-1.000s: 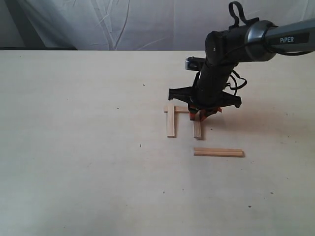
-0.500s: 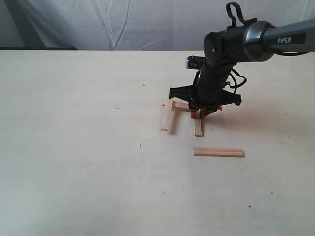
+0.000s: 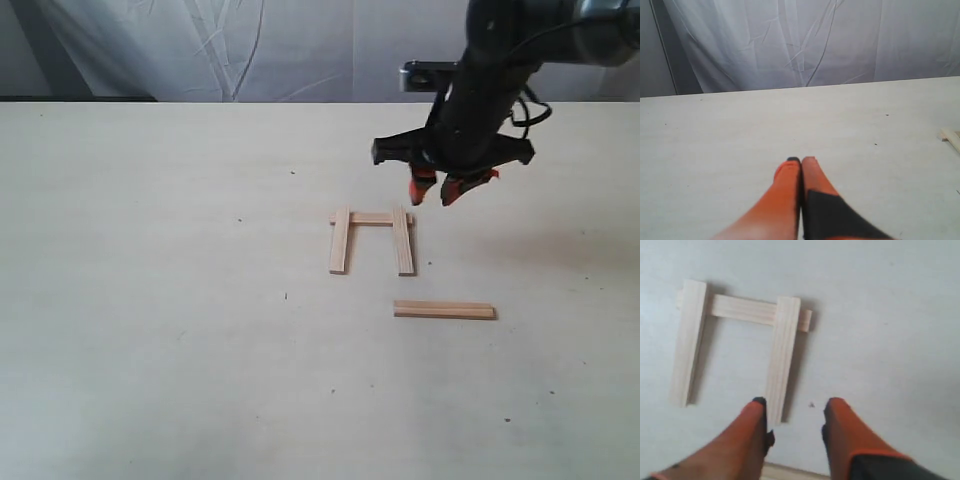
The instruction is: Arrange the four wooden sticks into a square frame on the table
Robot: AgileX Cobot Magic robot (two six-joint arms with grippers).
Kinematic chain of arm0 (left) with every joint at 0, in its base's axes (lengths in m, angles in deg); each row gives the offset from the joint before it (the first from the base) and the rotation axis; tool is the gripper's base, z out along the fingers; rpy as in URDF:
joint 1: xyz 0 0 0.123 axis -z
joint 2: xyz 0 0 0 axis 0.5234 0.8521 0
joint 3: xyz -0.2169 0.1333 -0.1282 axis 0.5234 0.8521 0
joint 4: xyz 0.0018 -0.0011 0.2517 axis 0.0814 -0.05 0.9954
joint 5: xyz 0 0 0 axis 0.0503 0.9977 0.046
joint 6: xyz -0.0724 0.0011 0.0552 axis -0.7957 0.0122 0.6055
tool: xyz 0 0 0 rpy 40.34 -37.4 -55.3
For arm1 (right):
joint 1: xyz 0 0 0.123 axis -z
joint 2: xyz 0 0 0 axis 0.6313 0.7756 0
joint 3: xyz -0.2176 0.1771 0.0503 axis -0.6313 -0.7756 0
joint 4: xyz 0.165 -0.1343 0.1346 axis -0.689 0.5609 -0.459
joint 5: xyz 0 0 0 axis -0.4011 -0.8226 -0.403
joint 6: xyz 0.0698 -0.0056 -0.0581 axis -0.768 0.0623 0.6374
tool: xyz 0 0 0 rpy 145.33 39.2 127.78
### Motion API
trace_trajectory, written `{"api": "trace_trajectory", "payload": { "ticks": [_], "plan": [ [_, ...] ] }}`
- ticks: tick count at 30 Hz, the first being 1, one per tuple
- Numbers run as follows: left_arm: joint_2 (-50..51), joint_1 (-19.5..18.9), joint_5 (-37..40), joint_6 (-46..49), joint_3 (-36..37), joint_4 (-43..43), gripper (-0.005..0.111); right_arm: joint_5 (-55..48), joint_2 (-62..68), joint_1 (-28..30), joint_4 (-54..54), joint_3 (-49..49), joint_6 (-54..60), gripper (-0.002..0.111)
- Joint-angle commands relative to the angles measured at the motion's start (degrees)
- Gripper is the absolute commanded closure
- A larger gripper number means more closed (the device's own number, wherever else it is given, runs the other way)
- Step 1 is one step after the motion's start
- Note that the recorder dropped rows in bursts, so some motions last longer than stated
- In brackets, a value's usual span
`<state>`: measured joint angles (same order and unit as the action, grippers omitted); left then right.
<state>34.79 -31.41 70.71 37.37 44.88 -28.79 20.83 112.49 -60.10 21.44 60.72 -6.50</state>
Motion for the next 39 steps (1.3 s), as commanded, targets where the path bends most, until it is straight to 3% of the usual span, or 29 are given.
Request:
{"api": "trace_trajectory", "payload": {
  "ticks": [1,2,7,11,21,28,33,36,39],
  "plan": [
    [-0.3,0.4,0.1,0.0,0.1,-0.4,0.107,-3.3,-5.8,4.6,-1.3,-4.3,8.5,0.101],
    [-0.3,0.4,0.1,0.0,0.1,-0.4,0.107,-2.5,-7.2,5.1,-1.3,-6.4,9.9,0.109],
    [-0.3,0.4,0.0,0.0,0.1,0.0,0.107,4.7,-14.2,5.5,-1.2,-17.5,23.5,0.108],
    [-0.3,0.5,0.0,0.0,0.1,0.0,0.107,8.1,-18.8,5.5,-5.6,-22.6,27.8,0.108],
    [-0.3,0.5,-1.8,0.0,0.1,0.0,0.107,7.6,-20.9,5.5,-9.3,-25.2,28.5,0.108],
    [-0.3,0.5,-23.4,-2.8,0.1,-2.1,0.107,9.6,-20.9,5.5,-14.3,-25.2,40.3,0.108],
    [-0.3,0.5,-32.4,-3.1,0.1,-2.3,0.107,9.3,-20.6,5.5,-15.7,-25.2,44.0,0.108],
    [-0.3,0.5,-30.8,-4.5,0.1,-10.6,0.107,9.0,-19.3,5.5,-14.7,-25.2,51.0,0.108],
    [1.0,0.5,-20.6,0.2,-7.4,-18.2,0.107,9.3,-17.6,5.4,-18.1,-25.2,58.6,0.108]
  ]
}}
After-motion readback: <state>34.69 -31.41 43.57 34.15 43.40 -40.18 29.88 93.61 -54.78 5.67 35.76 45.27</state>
